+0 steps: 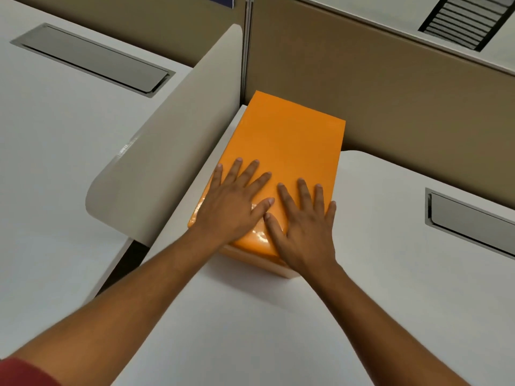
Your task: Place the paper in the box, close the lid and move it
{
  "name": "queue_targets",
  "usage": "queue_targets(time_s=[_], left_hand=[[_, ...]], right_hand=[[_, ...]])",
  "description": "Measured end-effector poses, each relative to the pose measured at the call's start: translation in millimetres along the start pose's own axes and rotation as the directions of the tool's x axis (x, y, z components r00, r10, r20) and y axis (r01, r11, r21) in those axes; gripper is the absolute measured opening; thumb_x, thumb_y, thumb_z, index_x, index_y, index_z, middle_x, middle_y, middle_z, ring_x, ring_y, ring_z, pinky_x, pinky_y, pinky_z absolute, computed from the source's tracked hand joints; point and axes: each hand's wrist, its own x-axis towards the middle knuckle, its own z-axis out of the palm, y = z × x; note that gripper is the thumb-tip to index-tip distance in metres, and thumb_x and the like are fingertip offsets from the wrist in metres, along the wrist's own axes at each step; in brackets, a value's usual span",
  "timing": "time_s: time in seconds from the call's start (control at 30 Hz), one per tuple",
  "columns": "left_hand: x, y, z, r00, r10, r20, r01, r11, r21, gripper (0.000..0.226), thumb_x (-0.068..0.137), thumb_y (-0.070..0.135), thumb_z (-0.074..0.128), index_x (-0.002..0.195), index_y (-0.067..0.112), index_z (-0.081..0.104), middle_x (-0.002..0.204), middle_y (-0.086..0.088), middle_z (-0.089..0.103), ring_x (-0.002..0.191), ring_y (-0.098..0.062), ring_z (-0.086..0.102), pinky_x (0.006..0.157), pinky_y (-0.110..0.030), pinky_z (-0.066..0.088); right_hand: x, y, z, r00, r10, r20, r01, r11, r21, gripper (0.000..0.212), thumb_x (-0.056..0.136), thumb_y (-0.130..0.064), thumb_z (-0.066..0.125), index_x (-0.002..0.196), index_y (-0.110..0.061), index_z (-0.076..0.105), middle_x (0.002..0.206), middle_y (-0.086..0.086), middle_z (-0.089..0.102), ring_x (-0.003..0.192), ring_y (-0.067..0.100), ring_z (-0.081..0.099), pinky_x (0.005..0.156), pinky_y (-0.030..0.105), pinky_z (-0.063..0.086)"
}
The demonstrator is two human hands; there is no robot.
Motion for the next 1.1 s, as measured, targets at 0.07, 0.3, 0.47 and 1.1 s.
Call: queue_targets(time_s=[0.07,0.3,0.47,1.1], left_hand=[[13,-10,-2,1.000,-0.005,0.003,0.005,1.000,0.016,0.072,0.100,0.071,0.015,0.164,0.038,0.023,0.175,0.003,0.016,0.162,-0.027,0.007,0.128,-0.058,0.003],[62,-47,-17,0.999,0.005,0.032,-0.006,0.999,0.037,0.071,0.100,0.070,0.022,0.163,0.038,0.024,0.175,0.004,0.017,0.162,-0.027,0.009,0.128,-0.058,0.005],[87,-60,-22,0.999,0.015,0.045,-0.017,0.999,0.049,0.070,0.101,0.069,0.023,0.164,0.038,0.023,0.175,0.002,0.016,0.162,-0.027,0.008,0.128,-0.060,0.006],[95,-39,-43,1.000,-0.024,-0.017,0.025,0.994,0.109,0.070,0.104,0.064,0.020,0.166,0.031,0.018,0.175,-0.003,0.013,0.161,-0.032,0.010,0.125,-0.065,0.005]], right_hand=[[15,-5,0,1.000,-0.002,-0.002,0.002,1.000,0.000,0.076,0.097,-0.074,0.020,0.163,-0.039,0.013,0.174,0.004,0.005,0.159,0.035,-0.006,0.122,0.066,0.002],[72,-24,5,1.000,0.009,-0.021,-0.009,1.000,0.012,0.076,0.097,-0.073,0.020,0.163,-0.036,0.017,0.173,0.007,0.009,0.158,0.039,-0.003,0.121,0.068,0.001],[101,-26,7,0.999,0.012,-0.029,-0.012,1.000,0.014,0.078,0.095,-0.074,0.018,0.163,-0.036,0.018,0.173,0.008,0.011,0.158,0.040,-0.001,0.121,0.069,0.001],[113,1,-33,0.999,-0.025,-0.039,0.032,0.978,0.204,0.073,0.099,-0.070,0.030,0.163,-0.037,0.019,0.173,0.005,0.011,0.159,0.037,-0.001,0.123,0.066,0.003]])
